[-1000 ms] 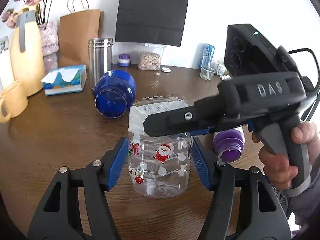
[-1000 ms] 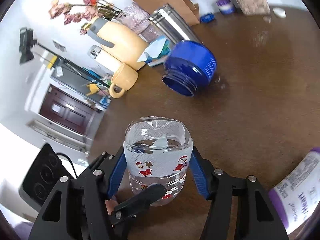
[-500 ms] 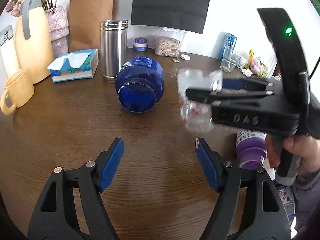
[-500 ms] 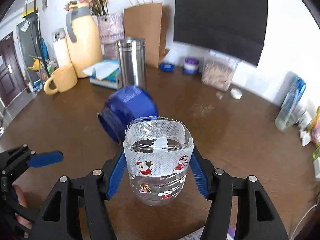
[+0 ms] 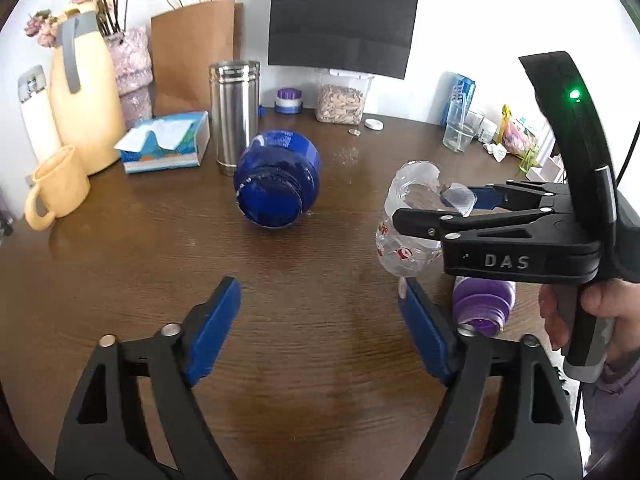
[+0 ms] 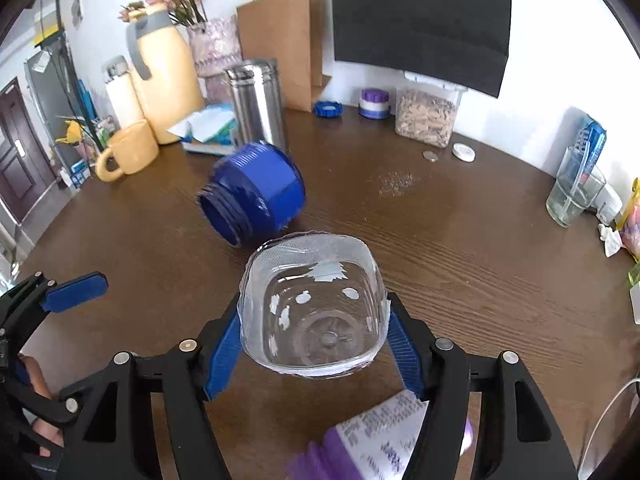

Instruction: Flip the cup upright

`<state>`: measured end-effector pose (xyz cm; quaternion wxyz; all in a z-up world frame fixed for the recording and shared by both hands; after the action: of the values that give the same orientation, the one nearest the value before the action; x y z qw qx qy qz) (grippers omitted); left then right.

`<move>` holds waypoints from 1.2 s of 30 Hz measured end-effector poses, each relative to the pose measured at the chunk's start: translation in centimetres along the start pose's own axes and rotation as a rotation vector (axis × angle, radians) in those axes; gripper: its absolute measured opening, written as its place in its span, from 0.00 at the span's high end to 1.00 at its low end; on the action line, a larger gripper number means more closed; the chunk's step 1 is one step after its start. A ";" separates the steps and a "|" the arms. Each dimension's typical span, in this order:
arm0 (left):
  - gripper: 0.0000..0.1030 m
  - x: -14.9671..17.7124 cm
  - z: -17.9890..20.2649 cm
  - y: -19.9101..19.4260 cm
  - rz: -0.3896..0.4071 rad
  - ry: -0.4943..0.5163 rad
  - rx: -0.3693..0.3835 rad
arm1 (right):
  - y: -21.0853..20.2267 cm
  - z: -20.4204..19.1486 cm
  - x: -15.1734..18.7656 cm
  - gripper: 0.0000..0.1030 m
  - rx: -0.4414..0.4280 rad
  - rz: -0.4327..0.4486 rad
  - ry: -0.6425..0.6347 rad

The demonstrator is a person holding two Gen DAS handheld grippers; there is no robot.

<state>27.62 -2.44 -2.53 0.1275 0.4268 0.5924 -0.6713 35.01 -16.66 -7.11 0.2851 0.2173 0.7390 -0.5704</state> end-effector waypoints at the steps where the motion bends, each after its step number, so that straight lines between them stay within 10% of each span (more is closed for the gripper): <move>1: 0.18 0.0 0.1 -0.5 0.000 -0.001 -0.002 | -0.6 -0.2 -0.1 0.28 -0.007 0.005 0.002; 7: 0.03 0.4 0.9 -4.6 0.030 -0.011 -0.028 | -6.3 -1.4 0.2 0.23 -0.002 0.091 -0.007; 20: 0.03 4.3 4.3 -12.2 0.071 -0.005 -0.104 | -14.3 -0.3 5.6 0.21 0.013 0.123 0.082; 36: 0.00 14.3 8.5 -20.9 0.056 -0.002 -0.198 | -23.3 -4.0 27.1 0.21 0.035 0.164 0.167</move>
<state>1.23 0.21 0.89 0.1883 0.4278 0.6437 -0.6059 -0.87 -18.80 -7.73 0.2644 0.3290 0.7297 -0.5380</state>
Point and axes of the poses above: each gripper's, at about its wrist camera, not at the fingertips, and y roughly the way its jaws point, z to its right, x to its underside, the point moved 2 cm from there along y, roughly the way its jaws point, and after that the axes turned 15 degrees about y, right-handed, at the moved point
